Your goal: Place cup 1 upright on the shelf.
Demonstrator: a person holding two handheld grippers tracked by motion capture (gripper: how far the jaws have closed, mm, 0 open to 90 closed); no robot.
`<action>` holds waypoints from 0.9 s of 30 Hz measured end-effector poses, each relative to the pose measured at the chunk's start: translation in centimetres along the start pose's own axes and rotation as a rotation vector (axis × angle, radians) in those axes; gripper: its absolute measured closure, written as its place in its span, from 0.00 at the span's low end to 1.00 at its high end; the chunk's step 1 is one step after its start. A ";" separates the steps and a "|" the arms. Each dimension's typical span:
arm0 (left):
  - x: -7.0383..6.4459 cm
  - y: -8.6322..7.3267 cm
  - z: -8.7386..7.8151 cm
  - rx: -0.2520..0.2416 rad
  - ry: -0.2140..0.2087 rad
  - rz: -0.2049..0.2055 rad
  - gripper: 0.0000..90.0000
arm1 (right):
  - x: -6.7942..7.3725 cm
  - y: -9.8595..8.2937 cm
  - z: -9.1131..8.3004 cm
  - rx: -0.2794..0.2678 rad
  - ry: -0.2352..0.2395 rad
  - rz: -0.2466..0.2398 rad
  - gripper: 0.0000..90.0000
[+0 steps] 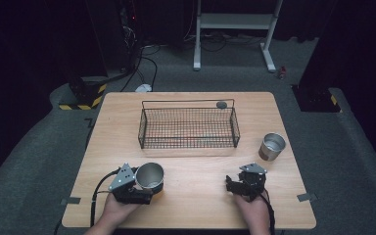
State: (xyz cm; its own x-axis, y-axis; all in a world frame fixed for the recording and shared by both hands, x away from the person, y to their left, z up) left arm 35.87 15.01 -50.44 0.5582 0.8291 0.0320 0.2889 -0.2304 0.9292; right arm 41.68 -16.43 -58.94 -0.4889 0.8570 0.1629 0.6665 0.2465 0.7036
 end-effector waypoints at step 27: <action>1.6 2.2 1.8 0.018 0.067 -0.016 0.15 | 0.3 0.0 0.1 0.004 0.022 -0.010 0.12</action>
State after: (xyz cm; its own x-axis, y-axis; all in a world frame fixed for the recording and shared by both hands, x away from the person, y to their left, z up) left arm 38.77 14.91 -49.03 0.5002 0.8649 0.0422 0.3114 -0.2251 0.9232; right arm 41.60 -16.18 -58.94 -0.5074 0.8446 0.1710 0.6641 0.2568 0.7021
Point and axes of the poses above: each handheld gripper's, and its own axes: z roughly forward along the jaws, y roughly out of its top, x roughly to its left, the point moved 9 cm from there along z, roughly forward along the jaws, and after that the axes turned 15 degrees about y, right-handed, at the moved point
